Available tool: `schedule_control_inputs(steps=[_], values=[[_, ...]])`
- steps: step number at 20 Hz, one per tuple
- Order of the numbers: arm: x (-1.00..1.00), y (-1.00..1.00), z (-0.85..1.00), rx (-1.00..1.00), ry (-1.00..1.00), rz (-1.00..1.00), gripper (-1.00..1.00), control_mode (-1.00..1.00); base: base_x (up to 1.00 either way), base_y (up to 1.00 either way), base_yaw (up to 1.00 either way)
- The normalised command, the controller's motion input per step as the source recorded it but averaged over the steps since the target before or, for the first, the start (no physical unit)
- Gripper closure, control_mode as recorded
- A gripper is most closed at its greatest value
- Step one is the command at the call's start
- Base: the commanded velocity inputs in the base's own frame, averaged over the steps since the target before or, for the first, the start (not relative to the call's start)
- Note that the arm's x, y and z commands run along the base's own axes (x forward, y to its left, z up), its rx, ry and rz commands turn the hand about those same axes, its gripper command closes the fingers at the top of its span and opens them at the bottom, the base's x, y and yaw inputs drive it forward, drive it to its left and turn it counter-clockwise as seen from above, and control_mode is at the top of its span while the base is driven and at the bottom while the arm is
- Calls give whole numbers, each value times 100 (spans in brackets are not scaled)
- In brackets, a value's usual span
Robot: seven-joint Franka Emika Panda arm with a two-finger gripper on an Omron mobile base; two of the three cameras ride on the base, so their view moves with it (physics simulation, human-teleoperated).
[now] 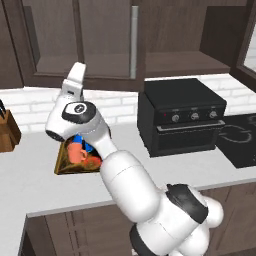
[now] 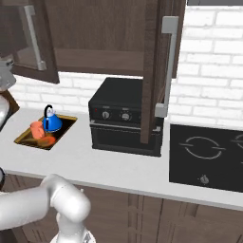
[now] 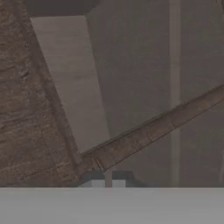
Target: Pick the kettle from the counter and place it on the tray. Then pick the mug from the cabinet and place it on the tray. Then close the cabinet doors.
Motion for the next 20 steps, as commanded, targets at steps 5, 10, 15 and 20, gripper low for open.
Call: schedule_control_inputs(steps=[5,10,15,20], values=[[69,-76,34,0,30,18,100,-100,0,0,0],[75,-74,13,0,27,23,100,-100,0,0,0],[82,-66,0,4,18,24,100,-100,0,0,0],[86,-44,0,4,15,23,100,-100,0,0,0]])
